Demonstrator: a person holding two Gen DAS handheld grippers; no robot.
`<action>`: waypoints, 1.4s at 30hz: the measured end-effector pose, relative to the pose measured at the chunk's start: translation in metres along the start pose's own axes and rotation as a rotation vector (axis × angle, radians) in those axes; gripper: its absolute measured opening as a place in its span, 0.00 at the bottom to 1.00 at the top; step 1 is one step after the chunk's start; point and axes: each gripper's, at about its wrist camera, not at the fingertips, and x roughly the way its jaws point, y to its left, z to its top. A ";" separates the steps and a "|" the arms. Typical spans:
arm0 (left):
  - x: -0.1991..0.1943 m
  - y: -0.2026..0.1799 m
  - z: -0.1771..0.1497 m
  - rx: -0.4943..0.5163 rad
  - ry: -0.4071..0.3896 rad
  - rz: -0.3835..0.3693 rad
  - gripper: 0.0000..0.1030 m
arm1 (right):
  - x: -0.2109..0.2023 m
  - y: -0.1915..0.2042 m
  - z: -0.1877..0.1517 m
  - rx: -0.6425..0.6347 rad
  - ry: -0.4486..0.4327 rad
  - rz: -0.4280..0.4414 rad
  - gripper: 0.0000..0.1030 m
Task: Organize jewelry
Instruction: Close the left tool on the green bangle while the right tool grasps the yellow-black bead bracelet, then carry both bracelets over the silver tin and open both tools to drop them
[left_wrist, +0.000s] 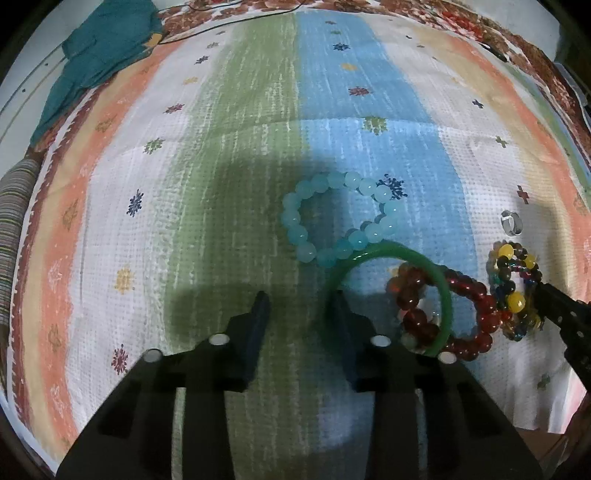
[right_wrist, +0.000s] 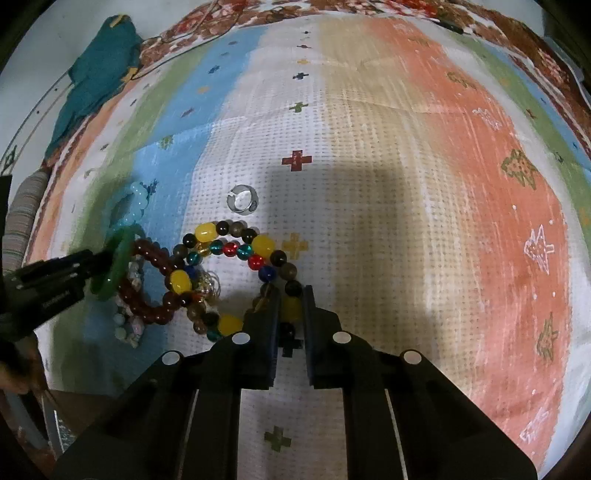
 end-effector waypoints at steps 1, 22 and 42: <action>-0.001 0.000 0.000 0.000 0.003 -0.004 0.19 | 0.000 0.001 0.000 -0.011 -0.002 -0.006 0.12; -0.045 -0.009 0.000 0.040 -0.074 -0.037 0.07 | -0.045 0.018 0.001 -0.083 -0.106 -0.060 0.12; -0.095 -0.029 -0.013 0.091 -0.193 -0.086 0.08 | -0.098 0.043 -0.013 -0.134 -0.256 -0.085 0.12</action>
